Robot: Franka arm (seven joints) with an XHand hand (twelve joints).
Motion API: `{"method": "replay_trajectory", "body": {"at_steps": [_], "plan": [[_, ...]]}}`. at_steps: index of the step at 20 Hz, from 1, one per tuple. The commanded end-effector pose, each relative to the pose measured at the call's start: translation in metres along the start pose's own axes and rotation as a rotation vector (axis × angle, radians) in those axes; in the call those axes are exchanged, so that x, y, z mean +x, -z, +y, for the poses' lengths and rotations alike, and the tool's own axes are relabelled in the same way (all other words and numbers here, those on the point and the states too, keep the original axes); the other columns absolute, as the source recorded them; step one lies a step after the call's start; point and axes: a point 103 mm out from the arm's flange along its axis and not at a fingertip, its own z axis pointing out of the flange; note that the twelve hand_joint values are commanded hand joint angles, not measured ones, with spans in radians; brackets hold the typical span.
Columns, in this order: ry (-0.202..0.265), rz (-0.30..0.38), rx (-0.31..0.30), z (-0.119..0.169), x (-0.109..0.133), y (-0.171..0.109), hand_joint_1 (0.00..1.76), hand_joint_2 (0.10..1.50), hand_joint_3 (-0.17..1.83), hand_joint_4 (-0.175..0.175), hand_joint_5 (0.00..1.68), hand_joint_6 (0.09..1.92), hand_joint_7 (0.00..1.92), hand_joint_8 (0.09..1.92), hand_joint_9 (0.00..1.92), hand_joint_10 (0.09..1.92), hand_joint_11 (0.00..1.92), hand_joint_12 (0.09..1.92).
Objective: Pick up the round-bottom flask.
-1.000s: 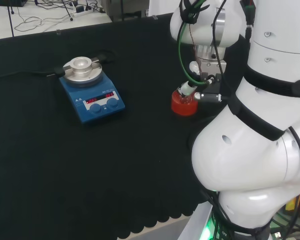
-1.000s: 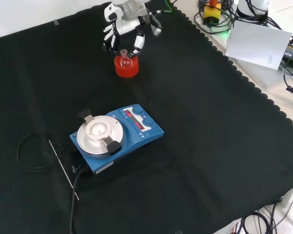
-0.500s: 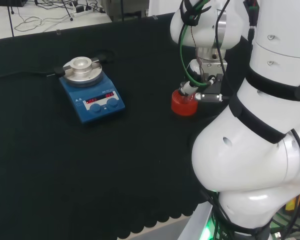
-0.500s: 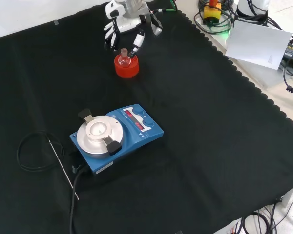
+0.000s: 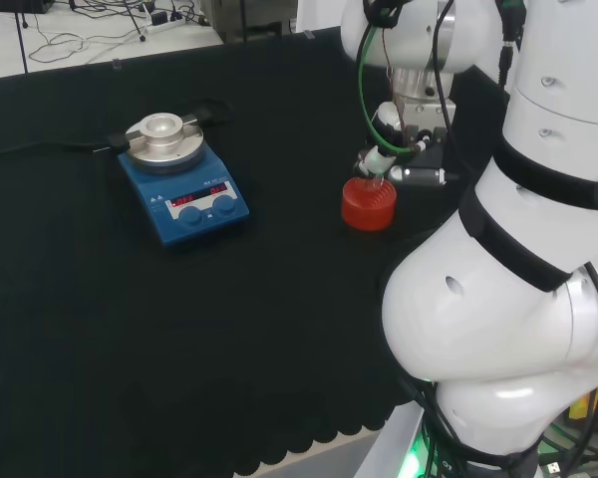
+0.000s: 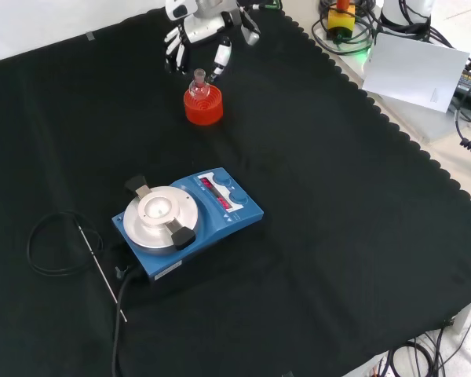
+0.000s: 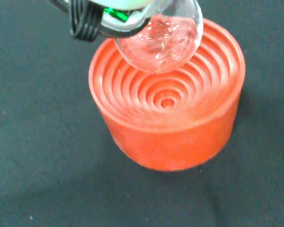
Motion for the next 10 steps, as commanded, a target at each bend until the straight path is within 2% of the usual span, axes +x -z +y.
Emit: {"method": "replay_trajectory", "body": {"at_steps": [1, 10], "plan": [[-0.002, 0.018, 0.005, -0.005, 0.012, 0.04, 1.08, 0.76, 0.69, 0.079, 1.04, 1.08, 0.4, 0.7, 0.68, 0.6, 0.25, 1.42], [0.032, 0.013, -0.01, -0.008, 0.051, 0.077, 1.08, 0.73, 0.72, 0.091, 1.06, 1.08, 0.4, 0.7, 0.67, 0.6, 0.25, 1.42]]}}
